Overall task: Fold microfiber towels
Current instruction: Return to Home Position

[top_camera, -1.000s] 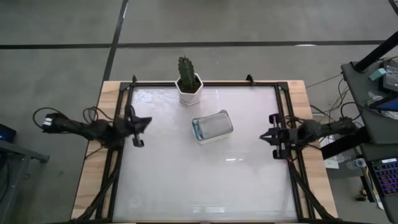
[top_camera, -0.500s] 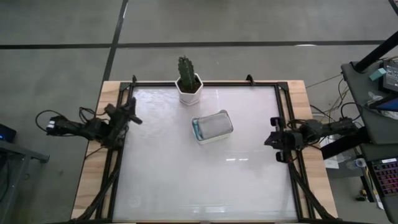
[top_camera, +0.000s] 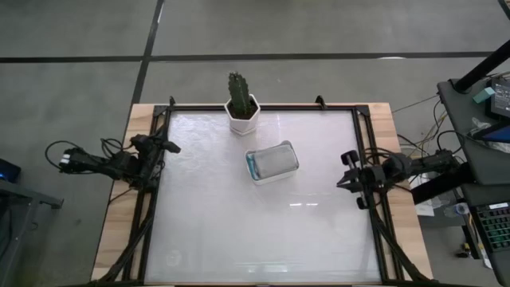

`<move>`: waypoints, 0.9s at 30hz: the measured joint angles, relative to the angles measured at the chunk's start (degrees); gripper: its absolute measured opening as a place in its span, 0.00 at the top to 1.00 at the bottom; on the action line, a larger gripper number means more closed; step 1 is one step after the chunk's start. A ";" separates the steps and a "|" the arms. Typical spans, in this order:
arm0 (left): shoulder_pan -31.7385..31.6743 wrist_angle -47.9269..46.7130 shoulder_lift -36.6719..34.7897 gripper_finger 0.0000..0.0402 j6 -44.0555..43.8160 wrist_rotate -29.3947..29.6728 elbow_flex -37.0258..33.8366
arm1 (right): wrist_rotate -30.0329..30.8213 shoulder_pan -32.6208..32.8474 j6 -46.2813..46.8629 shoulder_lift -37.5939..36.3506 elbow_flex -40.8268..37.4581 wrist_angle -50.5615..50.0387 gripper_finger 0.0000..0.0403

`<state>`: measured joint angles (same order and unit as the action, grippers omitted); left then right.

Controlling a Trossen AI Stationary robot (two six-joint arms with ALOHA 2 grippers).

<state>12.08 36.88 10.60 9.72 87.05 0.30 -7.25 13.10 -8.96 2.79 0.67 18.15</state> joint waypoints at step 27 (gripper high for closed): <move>0.00 -0.08 1.00 1.00 -0.07 -0.01 -0.04 | 0.01 0.00 5.96 0.00 -0.04 -0.02 0.98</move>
<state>12.08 36.80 11.60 9.65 87.05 0.25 -7.25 13.10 -3.00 2.79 0.62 18.13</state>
